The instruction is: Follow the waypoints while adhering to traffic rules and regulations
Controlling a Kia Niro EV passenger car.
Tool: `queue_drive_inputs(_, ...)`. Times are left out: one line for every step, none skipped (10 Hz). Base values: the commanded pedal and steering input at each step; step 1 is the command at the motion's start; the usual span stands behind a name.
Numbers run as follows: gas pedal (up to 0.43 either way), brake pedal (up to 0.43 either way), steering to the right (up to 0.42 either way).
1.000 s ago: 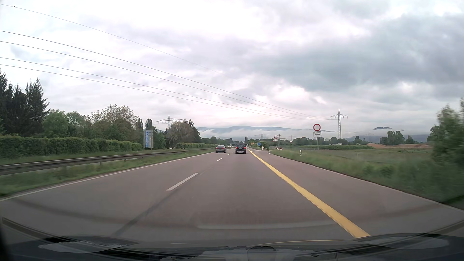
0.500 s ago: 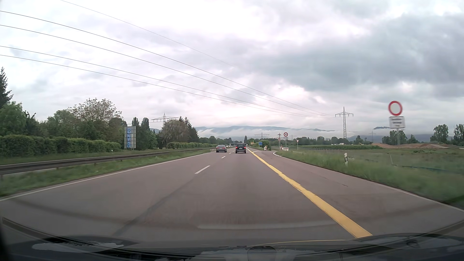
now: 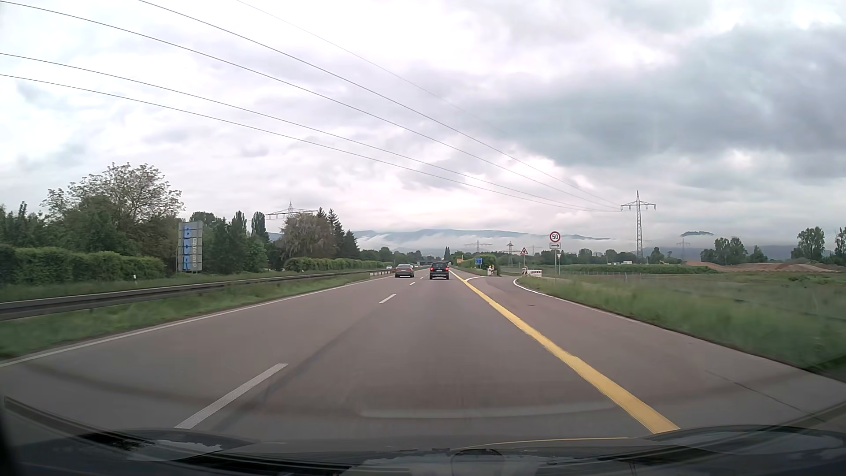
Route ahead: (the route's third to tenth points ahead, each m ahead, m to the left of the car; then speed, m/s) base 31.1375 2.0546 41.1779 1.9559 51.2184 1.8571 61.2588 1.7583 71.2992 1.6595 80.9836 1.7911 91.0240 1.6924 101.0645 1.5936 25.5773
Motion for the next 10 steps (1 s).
queue_drive_inputs(0.150, 0.000, 0.001)
queue_drive_inputs(0.150, 0.000, 0.001)
queue_drive_inputs(0.150, 0.000, 0.001)
queue_drive_inputs(0.150, 0.000, 0.001)
queue_drive_inputs(0.150, 0.000, 0.001)
queue_drive_inputs(0.150, 0.000, 0.001)
queue_drive_inputs(0.150, 0.000, 0.001)
queue_drive_inputs(0.150, 0.000, 0.001)
queue_drive_inputs(0.150, 0.000, 0.001)
queue_drive_inputs(0.150, 0.000, 0.001)
